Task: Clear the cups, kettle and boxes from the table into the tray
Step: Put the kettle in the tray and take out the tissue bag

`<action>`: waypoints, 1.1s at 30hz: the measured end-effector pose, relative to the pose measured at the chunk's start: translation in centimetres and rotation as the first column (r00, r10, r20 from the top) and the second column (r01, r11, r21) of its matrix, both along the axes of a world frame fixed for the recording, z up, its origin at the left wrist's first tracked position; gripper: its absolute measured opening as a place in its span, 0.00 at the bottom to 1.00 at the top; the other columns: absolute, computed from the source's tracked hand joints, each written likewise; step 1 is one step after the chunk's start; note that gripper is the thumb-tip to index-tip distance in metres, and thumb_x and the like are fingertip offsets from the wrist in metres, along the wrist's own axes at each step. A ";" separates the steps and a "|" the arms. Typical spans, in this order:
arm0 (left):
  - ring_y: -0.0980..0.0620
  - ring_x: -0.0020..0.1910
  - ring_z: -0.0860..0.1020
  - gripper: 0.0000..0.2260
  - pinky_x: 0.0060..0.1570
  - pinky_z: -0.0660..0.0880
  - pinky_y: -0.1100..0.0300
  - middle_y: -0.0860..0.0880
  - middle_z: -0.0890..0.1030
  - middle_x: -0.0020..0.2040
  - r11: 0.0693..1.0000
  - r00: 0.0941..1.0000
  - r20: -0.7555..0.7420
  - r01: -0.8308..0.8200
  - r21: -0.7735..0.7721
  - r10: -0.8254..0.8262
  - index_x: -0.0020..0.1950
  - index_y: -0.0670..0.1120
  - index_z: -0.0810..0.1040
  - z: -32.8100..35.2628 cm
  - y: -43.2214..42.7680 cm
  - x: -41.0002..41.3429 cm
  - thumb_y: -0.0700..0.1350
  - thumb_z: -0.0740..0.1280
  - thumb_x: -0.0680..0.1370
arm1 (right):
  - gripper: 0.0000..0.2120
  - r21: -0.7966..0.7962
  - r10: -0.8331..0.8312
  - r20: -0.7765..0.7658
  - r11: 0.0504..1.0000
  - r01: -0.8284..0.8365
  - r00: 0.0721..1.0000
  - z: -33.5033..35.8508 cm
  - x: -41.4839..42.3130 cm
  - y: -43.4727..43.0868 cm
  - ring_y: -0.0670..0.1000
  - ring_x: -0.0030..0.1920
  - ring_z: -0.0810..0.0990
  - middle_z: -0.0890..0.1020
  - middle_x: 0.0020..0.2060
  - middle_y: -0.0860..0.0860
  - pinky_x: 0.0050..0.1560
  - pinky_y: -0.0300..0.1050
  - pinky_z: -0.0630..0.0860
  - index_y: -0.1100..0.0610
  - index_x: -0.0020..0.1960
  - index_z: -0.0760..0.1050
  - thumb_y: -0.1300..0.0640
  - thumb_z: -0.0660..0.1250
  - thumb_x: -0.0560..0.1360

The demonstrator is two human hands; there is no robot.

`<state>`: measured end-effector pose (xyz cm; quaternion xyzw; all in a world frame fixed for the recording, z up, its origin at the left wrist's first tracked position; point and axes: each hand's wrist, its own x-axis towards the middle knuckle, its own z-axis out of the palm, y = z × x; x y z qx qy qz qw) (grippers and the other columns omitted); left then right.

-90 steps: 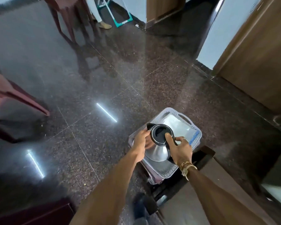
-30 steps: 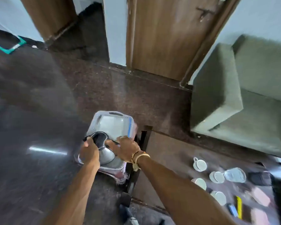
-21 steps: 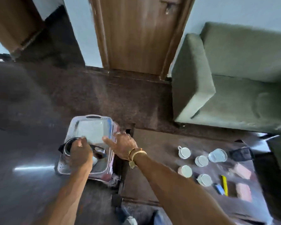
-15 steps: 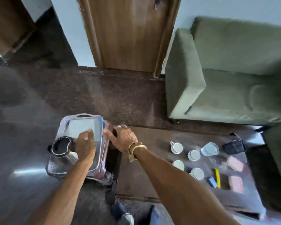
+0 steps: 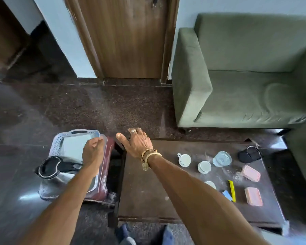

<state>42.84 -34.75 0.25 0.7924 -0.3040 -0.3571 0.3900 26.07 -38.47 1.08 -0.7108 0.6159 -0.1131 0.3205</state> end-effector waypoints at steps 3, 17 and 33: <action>0.42 0.58 0.80 0.16 0.61 0.76 0.41 0.42 0.82 0.58 1.000 1.000 -0.012 -0.002 0.024 0.003 0.62 0.45 0.78 -1.6 -0.2 1.4 0.52 0.66 0.78 | 0.41 0.012 -0.022 0.008 1.000 0.022 1.000 -0.8 0.6 -0.5 0.63 0.68 0.70 0.71 0.69 0.58 0.66 0.62 0.69 0.57 0.72 0.67 0.26 0.48 0.75; 0.44 0.61 0.78 0.15 0.59 0.72 0.55 0.45 0.81 0.62 0.960 0.991 0.061 0.104 0.259 -0.123 0.64 0.44 0.77 -6.8 -4.8 9.1 0.46 0.67 0.78 | 0.35 0.148 -0.021 -0.005 0.989 0.021 1.000 -6.1 11.5 -3.1 0.63 0.65 0.72 0.72 0.65 0.59 0.65 0.59 0.70 0.58 0.69 0.70 0.32 0.50 0.79; 0.43 0.65 0.75 0.17 0.63 0.73 0.54 0.45 0.77 0.67 0.834 0.904 0.149 0.291 0.468 -0.400 0.68 0.46 0.75 -13.9 -14.9 19.6 0.44 0.64 0.79 | 0.21 0.282 -0.063 0.018 0.958 0.056 0.998 -14.3 21.7 -11.9 0.63 0.65 0.72 0.73 0.64 0.62 0.63 0.53 0.69 0.63 0.67 0.69 0.49 0.53 0.84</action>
